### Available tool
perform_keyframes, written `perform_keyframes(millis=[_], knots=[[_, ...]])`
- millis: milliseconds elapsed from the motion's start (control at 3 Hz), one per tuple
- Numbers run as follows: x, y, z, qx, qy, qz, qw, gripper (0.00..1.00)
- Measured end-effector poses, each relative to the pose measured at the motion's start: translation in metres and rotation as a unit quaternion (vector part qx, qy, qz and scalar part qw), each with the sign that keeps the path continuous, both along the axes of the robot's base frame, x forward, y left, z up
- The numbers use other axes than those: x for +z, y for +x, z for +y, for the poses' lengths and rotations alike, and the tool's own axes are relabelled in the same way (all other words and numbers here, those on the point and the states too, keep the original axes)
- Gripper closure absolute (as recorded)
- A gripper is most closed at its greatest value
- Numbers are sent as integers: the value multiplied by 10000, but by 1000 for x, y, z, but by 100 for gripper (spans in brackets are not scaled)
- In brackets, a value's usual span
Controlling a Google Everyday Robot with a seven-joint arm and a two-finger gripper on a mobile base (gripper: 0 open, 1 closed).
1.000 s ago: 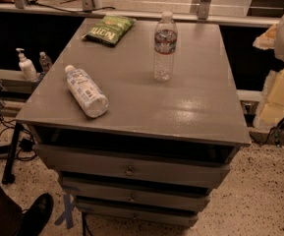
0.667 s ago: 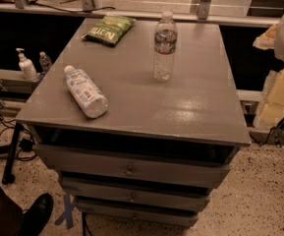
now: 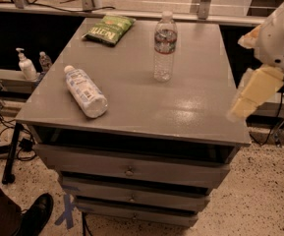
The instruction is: Knock water bottle over
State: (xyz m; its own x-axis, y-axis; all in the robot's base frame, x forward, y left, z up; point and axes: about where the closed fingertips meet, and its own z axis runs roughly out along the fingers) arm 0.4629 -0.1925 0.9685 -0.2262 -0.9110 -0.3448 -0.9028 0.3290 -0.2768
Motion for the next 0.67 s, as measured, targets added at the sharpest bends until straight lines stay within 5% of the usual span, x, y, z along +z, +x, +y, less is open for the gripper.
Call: perform_keyframes(millis=[333,667], knots=[[-4,44,24,-300,628,-372,9969,0],[4,84,52,-573,1258,-745,9876,0]])
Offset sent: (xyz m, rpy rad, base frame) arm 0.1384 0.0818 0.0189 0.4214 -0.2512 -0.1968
